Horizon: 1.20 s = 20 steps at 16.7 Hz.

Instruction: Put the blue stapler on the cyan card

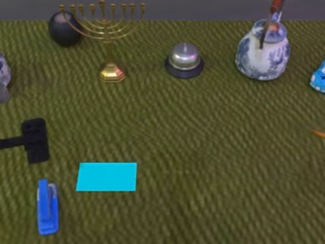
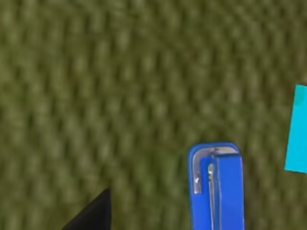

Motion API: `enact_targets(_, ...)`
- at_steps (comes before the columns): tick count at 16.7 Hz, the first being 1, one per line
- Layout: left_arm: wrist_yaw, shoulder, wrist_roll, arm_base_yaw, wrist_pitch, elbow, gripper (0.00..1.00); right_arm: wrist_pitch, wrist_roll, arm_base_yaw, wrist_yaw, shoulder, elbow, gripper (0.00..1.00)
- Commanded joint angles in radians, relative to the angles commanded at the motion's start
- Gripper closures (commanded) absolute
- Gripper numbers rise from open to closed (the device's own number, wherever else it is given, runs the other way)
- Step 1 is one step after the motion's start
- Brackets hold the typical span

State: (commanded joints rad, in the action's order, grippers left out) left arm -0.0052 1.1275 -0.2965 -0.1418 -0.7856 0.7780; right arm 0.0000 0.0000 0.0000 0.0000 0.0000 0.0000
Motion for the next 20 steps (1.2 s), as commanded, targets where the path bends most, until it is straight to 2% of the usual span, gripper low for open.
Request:
enact_targets(5,0.001,0.324,-0.090,-0.043,-0.230,0.236,0.00,0.000,0.000,0.000,0.000,0.000,0.000,0.00)
enact_targets(9,0.004,0.448,-0.125,-0.060,-0.315,0.333,0.00,0.000,0.000,0.000,0.000,0.000,0.000,0.00)
enact_targets(16,0.004,0.458,-0.125,-0.056,-0.302,0.323,0.00,0.000,0.000,0.000,0.000,0.000,0.000,0.00)
enact_targets(20,0.004,0.518,-0.122,-0.057,-0.149,0.233,0.00,0.000,0.000,0.000,0.000,0.000,0.000,0.00)
